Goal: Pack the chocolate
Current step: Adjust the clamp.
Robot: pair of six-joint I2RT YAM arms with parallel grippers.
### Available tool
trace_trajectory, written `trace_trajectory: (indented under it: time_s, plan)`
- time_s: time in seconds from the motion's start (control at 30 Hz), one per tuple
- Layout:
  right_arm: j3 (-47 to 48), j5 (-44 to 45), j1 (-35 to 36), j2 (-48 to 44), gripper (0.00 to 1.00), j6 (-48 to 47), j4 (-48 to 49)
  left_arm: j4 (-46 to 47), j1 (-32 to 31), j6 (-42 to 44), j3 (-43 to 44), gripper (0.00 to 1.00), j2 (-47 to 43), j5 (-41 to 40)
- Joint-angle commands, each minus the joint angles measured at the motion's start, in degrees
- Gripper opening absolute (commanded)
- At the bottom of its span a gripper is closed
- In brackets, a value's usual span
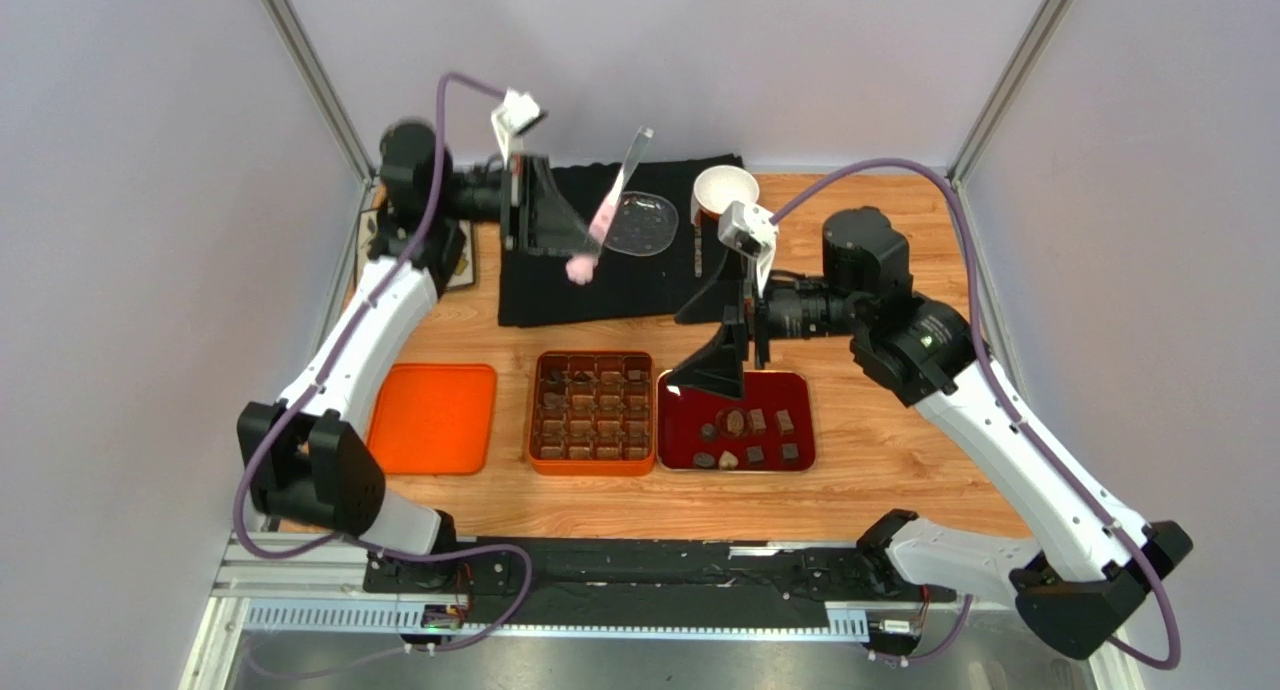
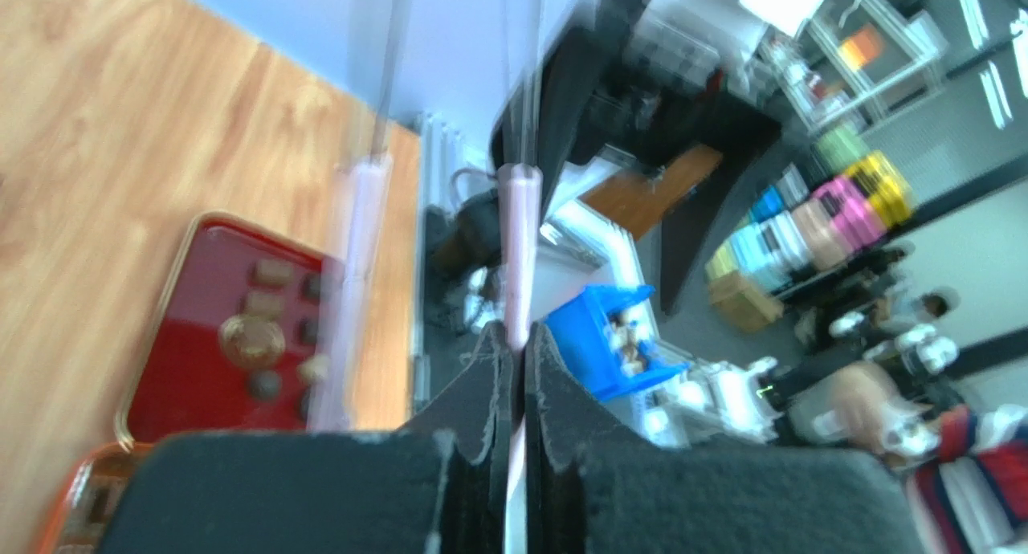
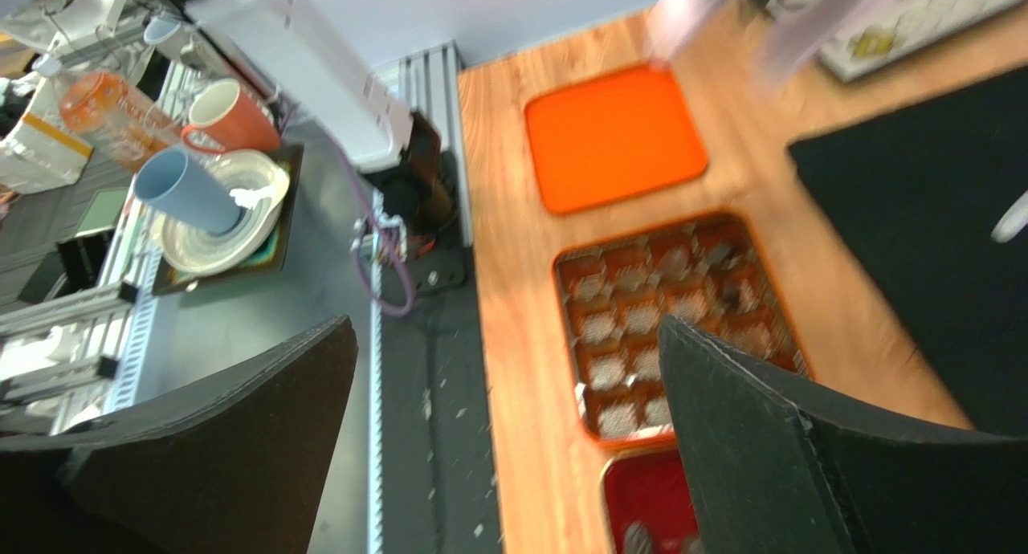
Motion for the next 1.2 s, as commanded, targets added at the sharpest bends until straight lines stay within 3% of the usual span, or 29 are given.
trace_trajectory:
  time_s: [0.0,0.03,0.07,0.1,0.2,0.23,0.37,0.43,0.57,0.7,0.83,1.17]
  plan:
    - [-1.89,-0.32,0.03,-7.11,1.0,0.29,-2.5,-84.57,-5.82,63.17,39.28,0.0,9.04,-19.38]
    - [-1.54,-0.13,0.03,-7.46,1.0,-0.15,-5.04,-93.71,-10.31,73.17,51.58,0.0,12.21,-38.54]
    - [-1.28,-0.04,-0.06,-8.08,1.0,-0.67,-6.28,-101.19,-13.4,81.01,53.1,0.0,15.98,-42.04]
    - [-1.01,0.74,-0.06,-8.26,1.0,-1.2,-7.43,-103.18,-16.13,83.0,52.77,0.0,16.98,-43.03]
    - [1.36,3.55,-0.32,-8.96,1.0,-5.5,-13.92,-104.18,-18.97,92.5,39.63,0.0,12.88,-44.44]
    - [2.76,4.17,-0.41,-9.05,1.0,-6.3,-16.73,-101.91,-19.32,95.74,28.88,0.0,6.68,-45.92]
    - [6.53,7.42,-1.11,-9.66,1.0,-11.21,-22.37,-93.1,-19.67,104.63,8.67,0.0,-8.48,-47.52]
    - [7.6,8.04,-1.29,-9.75,1.0,-12.37,-24.3,-93.36,-19.67,107.18,4.45,0.0,-12.96,-48.92]
    - [5.24,6.55,-1.2,-10.28,1.0,-12.9,-21.95,-97.91,-19.67,108.33,5.03,0.0,-14.83,-45.95]
    - [-7.47,3.57,-1.29,-14.66,1.0,-10.62,-8.52,-100.39,-19.59,109.74,6.09,0.0,-16.05,-40.94]
    - [-11.38,1.98,-0.76,-14.69,1.0,-7.37,2.91,-101.44,-20.29,111.32,5.13,0.0,-17.9,-40.84]
    - [-12.43,14.19,11.53,-6.68,1.0,-11.23,9.52,-102.5,-23.19,110.1,5.48,0.0,-17.47,-41.19]
